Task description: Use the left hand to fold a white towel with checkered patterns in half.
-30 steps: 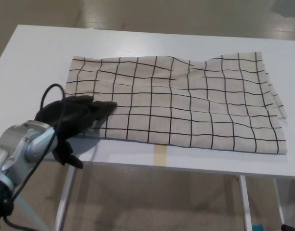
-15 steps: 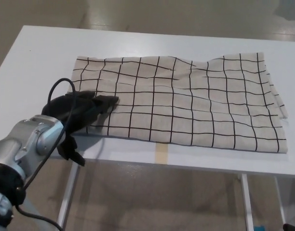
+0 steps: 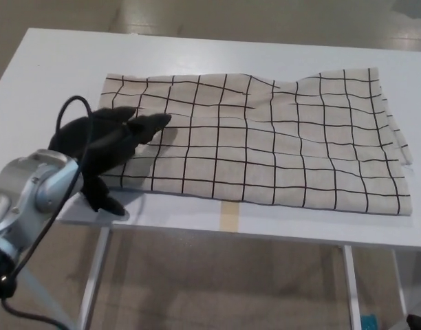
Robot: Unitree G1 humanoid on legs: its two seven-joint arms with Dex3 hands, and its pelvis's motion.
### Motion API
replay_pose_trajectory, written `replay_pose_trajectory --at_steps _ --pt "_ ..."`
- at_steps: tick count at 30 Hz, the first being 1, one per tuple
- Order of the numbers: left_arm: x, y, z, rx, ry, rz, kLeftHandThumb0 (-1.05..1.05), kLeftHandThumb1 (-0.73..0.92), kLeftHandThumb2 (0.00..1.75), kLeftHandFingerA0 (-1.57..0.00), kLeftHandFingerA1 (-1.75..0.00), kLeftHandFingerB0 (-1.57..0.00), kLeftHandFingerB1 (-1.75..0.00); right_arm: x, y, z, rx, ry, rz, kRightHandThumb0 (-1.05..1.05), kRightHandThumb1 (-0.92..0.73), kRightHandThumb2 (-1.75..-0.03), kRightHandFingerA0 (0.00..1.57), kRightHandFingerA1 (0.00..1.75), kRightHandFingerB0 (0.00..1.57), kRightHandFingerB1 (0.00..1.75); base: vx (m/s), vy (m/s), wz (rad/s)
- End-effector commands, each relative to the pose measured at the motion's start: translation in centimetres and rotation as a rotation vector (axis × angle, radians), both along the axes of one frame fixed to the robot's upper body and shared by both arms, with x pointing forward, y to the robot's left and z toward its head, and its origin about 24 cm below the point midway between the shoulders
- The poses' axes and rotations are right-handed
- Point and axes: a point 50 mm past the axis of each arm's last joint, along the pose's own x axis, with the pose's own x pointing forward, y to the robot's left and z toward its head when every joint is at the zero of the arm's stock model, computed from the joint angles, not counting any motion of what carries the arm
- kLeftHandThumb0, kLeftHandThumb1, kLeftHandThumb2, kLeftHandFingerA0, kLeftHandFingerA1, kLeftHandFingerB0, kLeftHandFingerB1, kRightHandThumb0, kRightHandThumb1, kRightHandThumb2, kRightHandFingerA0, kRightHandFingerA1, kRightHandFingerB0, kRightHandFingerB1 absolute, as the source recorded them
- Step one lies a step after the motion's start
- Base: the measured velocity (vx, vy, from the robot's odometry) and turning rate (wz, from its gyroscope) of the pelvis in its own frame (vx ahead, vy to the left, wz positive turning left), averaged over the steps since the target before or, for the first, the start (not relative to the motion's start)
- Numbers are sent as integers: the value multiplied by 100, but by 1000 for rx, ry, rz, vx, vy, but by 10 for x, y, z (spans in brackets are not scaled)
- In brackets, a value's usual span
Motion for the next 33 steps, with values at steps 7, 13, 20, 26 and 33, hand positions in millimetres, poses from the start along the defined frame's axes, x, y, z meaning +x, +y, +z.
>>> replay_pose_trajectory --at_steps 7,13,20,26,33 --pt "-32 -4 30 -48 154 -138 -61 38 74 0 0 0 -8 -3 -3 -3 29 25 -16 -22 -70 -60 40 59 44 54 0 0 0" --pt "-26 -6 29 -72 139 -108 -61 38 75 0 0 0 -8 -6 -2 -3 36 24 -25 -22 -70 -60 39 60 44 54 0 0 0" --pt "-10 0 21 -92 -60 -114 -24 30 84 0 -49 0 -48 -4 -2 -1 40 24 -23 -22 -71 -60 39 60 44 54 0 0 0" --pt "8 8 16 -2 -170 -46 -32 50 62 -21 -33 -20 -32 -4 -3 -2 47 25 -27 -22 -70 -60 39 60 44 54 0 0 0" --pt "15 12 2 38 -186 0 -26 51 60 -21 -32 -19 -32 -5 -3 -2 37 29 -24 -22 -70 -60 40 60 44 54 0 0 0"
